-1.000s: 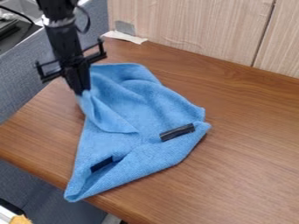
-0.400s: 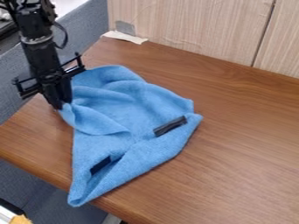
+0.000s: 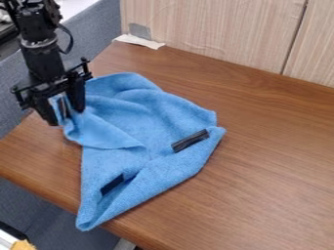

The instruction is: Unfold the cloth from right to left

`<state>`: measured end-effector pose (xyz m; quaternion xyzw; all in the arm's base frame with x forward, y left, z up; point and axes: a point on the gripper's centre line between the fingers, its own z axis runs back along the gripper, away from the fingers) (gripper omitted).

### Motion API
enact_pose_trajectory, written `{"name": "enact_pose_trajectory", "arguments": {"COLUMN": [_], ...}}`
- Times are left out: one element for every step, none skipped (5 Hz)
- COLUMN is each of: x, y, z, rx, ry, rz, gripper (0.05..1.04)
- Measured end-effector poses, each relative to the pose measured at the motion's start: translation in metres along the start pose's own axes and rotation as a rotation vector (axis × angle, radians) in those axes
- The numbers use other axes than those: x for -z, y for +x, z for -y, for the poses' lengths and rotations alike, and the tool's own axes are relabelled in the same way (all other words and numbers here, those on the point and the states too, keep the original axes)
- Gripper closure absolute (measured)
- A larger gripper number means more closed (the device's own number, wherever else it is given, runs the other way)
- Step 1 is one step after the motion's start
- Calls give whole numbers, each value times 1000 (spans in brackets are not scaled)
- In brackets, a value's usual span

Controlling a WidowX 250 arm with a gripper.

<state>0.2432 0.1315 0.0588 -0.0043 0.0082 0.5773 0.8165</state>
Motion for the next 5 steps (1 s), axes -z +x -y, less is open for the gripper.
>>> {"name": "enact_pose_trajectory", "arguments": {"x": [-5,-14,-35,-58,-67], "y": [-1,-6,-7,-15,-23], "z": [2,8,13,20,23], "rx": [9,40,69,116,142], "ry": [2,-34,-67,-128,-158], "rz": [-19,-20,-4,-12,-22], "gripper": [79,81,83,83,83]}}
